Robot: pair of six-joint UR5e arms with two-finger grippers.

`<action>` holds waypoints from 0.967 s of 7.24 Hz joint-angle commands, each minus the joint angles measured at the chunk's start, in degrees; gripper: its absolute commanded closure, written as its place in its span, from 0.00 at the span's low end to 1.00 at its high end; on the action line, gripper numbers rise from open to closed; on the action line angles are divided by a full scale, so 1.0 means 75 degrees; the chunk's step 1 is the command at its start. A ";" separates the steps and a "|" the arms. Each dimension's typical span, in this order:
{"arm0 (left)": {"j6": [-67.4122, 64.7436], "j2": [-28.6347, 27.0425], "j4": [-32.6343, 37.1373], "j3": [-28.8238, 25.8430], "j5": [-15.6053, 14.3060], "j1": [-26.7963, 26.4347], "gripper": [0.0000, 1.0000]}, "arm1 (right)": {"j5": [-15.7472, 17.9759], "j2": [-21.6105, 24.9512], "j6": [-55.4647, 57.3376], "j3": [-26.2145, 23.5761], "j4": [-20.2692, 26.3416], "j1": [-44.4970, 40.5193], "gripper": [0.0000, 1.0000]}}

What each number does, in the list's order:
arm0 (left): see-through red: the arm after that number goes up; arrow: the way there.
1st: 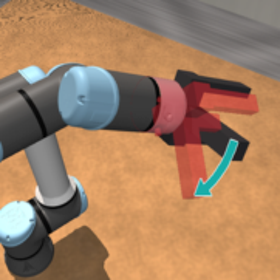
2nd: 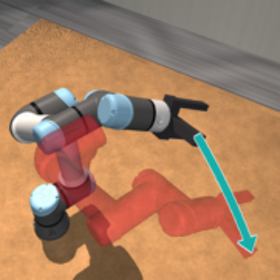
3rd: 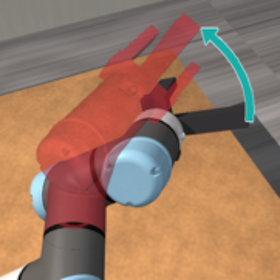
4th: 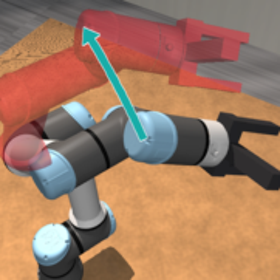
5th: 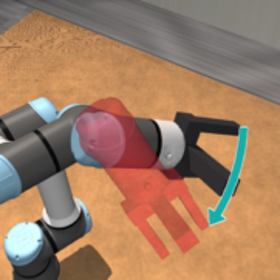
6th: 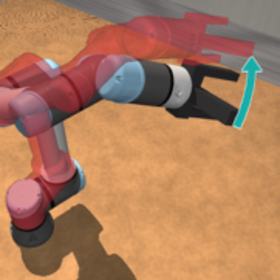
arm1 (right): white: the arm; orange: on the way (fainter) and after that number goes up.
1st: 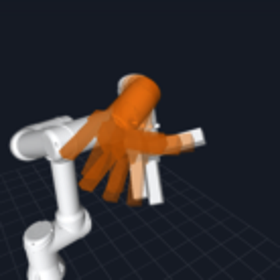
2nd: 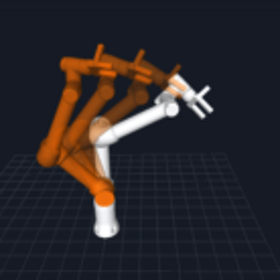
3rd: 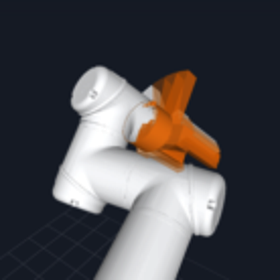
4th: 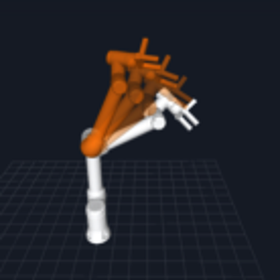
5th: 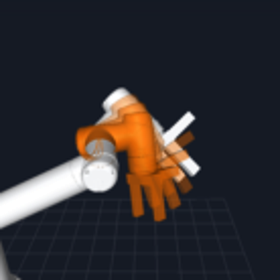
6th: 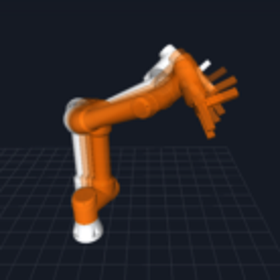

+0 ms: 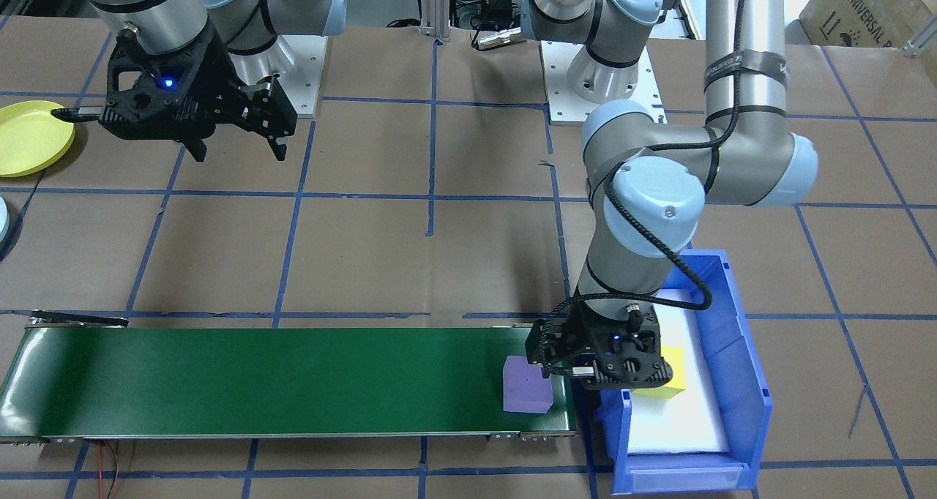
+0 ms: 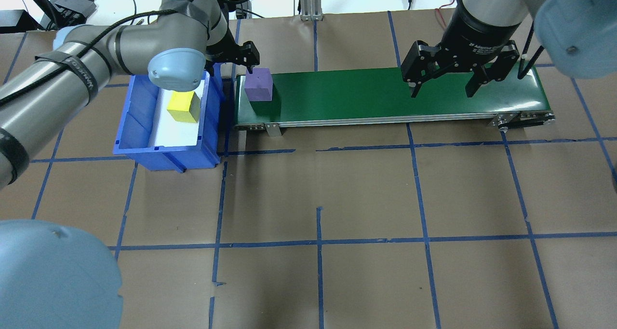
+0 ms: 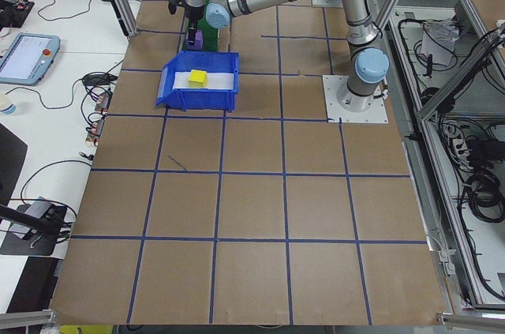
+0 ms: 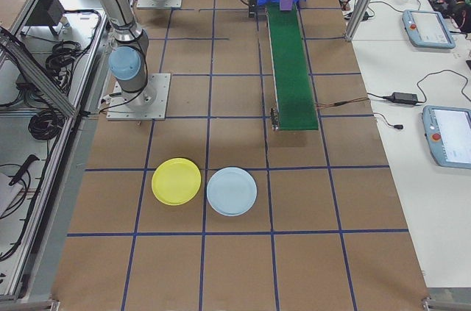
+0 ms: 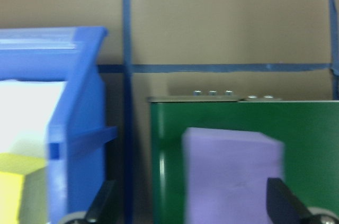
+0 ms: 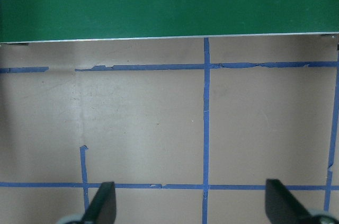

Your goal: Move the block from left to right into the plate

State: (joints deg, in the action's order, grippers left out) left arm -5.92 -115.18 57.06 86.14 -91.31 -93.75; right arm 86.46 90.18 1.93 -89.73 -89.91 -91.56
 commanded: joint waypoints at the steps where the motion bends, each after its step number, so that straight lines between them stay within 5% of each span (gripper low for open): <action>1: 0.0156 0.0393 0.0500 -0.0082 0.0023 0.0346 0.00 | 0.0003 0.0011 0.0000 0.0000 0.0000 -0.0003 0.00; 5: 0.2777 0.0265 0.0478 0.0093 0.0105 0.1892 0.00 | -0.0009 0.0011 0.0000 0.0000 -0.0012 -0.0003 0.00; 7: 0.2700 -0.0074 0.0442 0.0105 0.0128 0.1918 0.00 | 0.0003 0.0000 0.0000 -0.0012 0.0000 -0.0003 0.00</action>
State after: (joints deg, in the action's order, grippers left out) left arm 13.91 -114.17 60.52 86.88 -90.50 -79.86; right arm 86.42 90.20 1.93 -89.75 -89.98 -91.58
